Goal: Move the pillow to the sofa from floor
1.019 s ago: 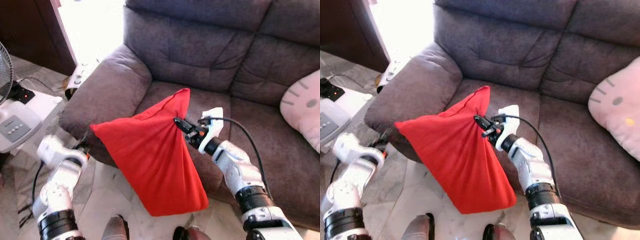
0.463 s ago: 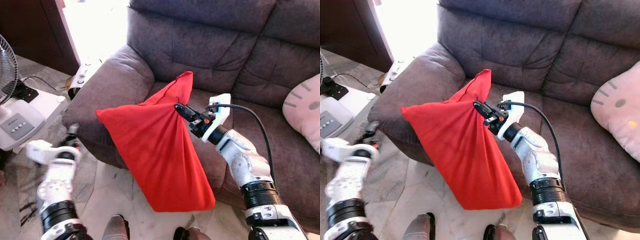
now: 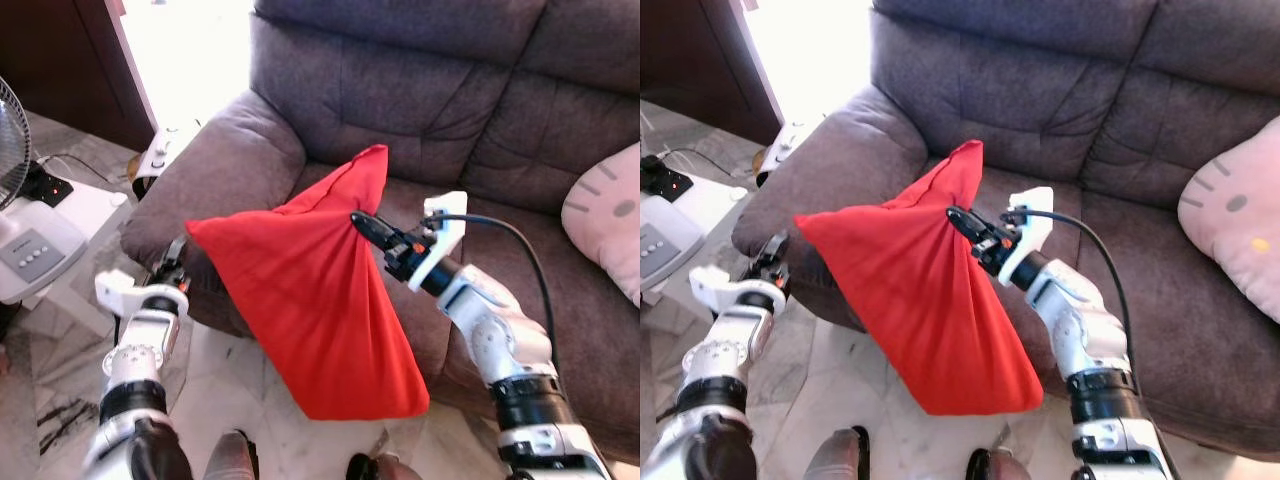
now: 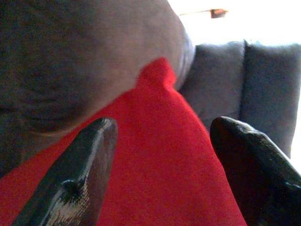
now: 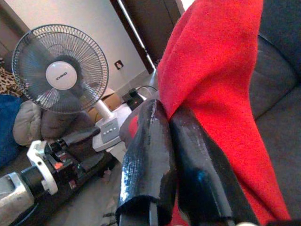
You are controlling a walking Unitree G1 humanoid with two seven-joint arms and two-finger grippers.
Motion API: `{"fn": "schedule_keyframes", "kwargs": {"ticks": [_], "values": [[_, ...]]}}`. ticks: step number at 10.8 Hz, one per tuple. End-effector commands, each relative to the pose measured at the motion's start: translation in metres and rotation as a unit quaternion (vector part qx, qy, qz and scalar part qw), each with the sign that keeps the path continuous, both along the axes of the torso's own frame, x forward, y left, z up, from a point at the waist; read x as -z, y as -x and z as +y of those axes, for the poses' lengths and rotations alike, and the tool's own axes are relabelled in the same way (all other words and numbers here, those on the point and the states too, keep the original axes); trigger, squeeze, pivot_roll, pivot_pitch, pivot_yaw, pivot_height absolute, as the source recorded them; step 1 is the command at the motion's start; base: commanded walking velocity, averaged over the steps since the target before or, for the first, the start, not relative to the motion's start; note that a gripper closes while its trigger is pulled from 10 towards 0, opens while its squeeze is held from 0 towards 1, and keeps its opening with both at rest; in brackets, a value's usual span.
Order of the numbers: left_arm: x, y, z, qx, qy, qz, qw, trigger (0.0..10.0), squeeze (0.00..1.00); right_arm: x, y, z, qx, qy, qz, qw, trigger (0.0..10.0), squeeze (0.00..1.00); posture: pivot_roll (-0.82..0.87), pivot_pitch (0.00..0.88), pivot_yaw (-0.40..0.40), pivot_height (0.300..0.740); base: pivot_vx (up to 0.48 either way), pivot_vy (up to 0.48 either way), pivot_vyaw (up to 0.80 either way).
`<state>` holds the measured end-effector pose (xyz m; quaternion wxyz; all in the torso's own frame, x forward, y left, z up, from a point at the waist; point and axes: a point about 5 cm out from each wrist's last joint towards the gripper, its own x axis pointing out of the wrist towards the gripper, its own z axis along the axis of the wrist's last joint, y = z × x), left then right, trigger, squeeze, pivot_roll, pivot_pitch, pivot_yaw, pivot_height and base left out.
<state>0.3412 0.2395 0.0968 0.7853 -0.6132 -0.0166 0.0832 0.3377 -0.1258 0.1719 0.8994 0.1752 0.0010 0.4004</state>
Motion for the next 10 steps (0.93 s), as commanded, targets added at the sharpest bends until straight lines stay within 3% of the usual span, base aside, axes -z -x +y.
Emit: {"fn": "schedule_keyframes", "kwargs": {"ticks": [1, 3, 4, 6, 7, 9, 10], "values": [[0.005, -0.002, 0.002, -0.017, 0.026, 0.010, 0.999, 10.0, 0.00, -0.034, 0.004, 0.000, -0.019, -0.027, -0.076, 0.997, 0.0, 0.00, 0.12, 0.209, -0.064, 0.703, 0.000, 0.000, 0.00], [0.005, -0.008, 0.001, -0.015, 0.043, 0.012, 0.999, 10.0, 0.00, -0.035, 0.008, -0.002, -0.022, -0.027, -0.076, 0.996, 0.0, 0.00, 0.10, 0.218, -0.066, 0.703, 0.000, 0.000, 0.00], [-0.006, -0.017, -0.007, 0.026, 0.018, -0.021, 0.999, 10.0, 0.00, -0.035, 0.012, -0.001, -0.027, -0.029, -0.074, 0.997, 0.0, 0.00, 0.09, 0.224, -0.065, 0.703, 0.000, 0.000, 0.00], [-0.013, -0.026, -0.021, 0.078, -0.023, -0.030, 0.996, 10.0, 0.00, -0.036, 0.020, 0.000, -0.042, -0.036, -0.073, 0.996, 0.0, 0.00, 0.08, 0.235, -0.059, 0.703, 0.000, 0.000, 0.00], [-0.010, -0.026, -0.025, 0.093, -0.028, -0.022, 0.995, 10.0, 0.00, -0.035, 0.024, 0.000, -0.046, -0.040, -0.071, 0.996, 0.0, 0.00, 0.08, 0.249, -0.054, 0.703, 0.000, 0.000, 0.00], [0.004, -0.020, -0.024, 0.098, -0.043, 0.017, 0.994, 10.0, 0.00, -0.044, 0.042, -0.001, -0.085, -0.092, -0.078, 0.989, 0.0, 0.00, 0.07, 0.260, -0.050, 0.703, 0.000, 0.000, 0.00], [0.000, -0.021, -0.020, 0.090, -0.042, 0.008, 0.995, 10.0, 0.00, -0.045, 0.049, -0.002, -0.101, -0.096, -0.078, 0.987, 0.0, 0.00, 0.06, 0.261, -0.049, 0.703, 0.000, 0.000, 0.00]]}}
